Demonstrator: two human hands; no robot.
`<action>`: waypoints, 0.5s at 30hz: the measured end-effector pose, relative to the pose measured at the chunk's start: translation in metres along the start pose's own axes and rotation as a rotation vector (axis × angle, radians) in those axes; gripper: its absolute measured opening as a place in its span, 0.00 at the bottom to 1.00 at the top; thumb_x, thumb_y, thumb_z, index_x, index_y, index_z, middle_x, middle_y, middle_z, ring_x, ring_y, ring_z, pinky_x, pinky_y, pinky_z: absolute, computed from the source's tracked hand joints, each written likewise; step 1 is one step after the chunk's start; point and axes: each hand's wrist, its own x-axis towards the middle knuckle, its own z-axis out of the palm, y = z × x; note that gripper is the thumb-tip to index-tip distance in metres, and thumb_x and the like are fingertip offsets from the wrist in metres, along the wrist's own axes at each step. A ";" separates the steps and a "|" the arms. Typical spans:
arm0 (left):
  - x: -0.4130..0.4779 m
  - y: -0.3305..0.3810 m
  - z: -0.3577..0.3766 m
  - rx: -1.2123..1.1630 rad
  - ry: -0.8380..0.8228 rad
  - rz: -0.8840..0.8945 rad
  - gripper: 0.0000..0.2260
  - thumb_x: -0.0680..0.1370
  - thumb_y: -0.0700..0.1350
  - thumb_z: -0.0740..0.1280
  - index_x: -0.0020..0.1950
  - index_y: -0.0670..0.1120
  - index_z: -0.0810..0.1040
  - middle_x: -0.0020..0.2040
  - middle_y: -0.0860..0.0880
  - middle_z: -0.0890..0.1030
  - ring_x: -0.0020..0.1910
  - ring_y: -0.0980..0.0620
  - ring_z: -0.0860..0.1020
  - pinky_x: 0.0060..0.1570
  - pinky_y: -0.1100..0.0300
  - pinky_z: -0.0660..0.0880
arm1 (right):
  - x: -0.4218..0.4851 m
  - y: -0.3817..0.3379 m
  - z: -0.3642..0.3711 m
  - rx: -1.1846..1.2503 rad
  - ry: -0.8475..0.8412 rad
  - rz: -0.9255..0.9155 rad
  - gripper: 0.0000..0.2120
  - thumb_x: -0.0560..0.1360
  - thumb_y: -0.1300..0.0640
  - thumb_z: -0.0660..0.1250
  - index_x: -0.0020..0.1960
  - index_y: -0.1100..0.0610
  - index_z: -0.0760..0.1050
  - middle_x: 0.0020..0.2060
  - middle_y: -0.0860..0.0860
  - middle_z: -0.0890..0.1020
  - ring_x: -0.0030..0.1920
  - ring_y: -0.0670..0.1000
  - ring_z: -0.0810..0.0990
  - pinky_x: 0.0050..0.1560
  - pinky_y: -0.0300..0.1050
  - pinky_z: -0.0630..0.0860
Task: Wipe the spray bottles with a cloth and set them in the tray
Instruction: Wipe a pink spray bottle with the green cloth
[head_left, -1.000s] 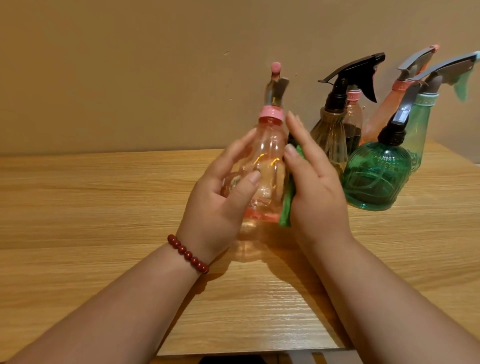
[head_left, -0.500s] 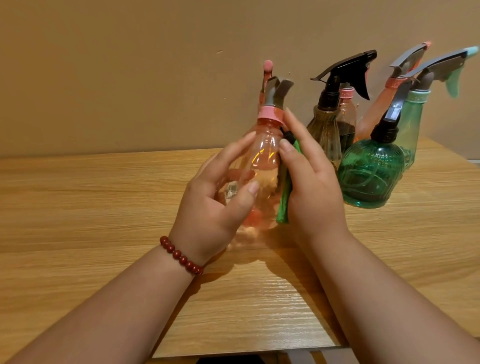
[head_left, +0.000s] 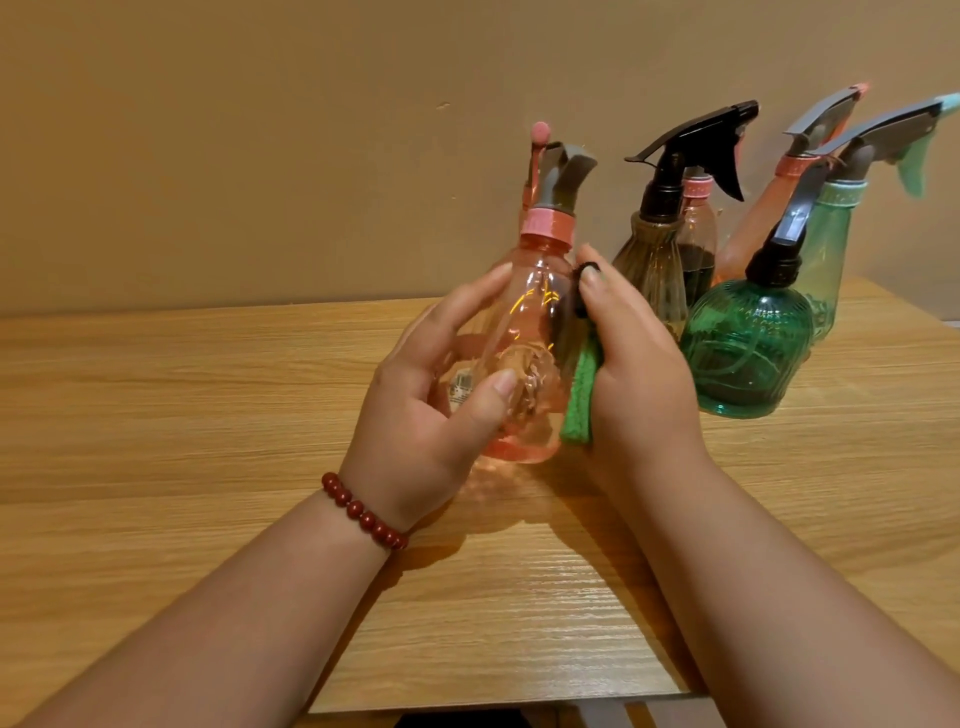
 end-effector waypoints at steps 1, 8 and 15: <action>0.000 0.000 0.000 -0.019 -0.024 0.001 0.23 0.74 0.50 0.64 0.70 0.56 0.67 0.67 0.52 0.74 0.65 0.52 0.75 0.61 0.57 0.74 | 0.001 -0.004 0.001 0.043 -0.015 0.036 0.13 0.81 0.55 0.61 0.62 0.53 0.78 0.55 0.48 0.83 0.56 0.38 0.79 0.57 0.37 0.74; 0.000 -0.002 0.000 0.115 -0.104 -0.126 0.25 0.72 0.58 0.61 0.70 0.68 0.64 0.70 0.55 0.68 0.67 0.59 0.69 0.60 0.67 0.70 | -0.002 -0.003 0.000 -0.192 -0.015 -0.076 0.18 0.77 0.48 0.61 0.65 0.52 0.75 0.55 0.47 0.83 0.56 0.44 0.80 0.56 0.46 0.77; 0.000 -0.006 0.001 0.034 -0.089 -0.171 0.32 0.70 0.55 0.69 0.71 0.68 0.63 0.69 0.58 0.70 0.66 0.60 0.73 0.62 0.56 0.74 | -0.006 -0.001 0.004 -0.476 -0.045 -0.249 0.25 0.78 0.49 0.60 0.75 0.50 0.63 0.65 0.39 0.71 0.66 0.37 0.70 0.62 0.30 0.68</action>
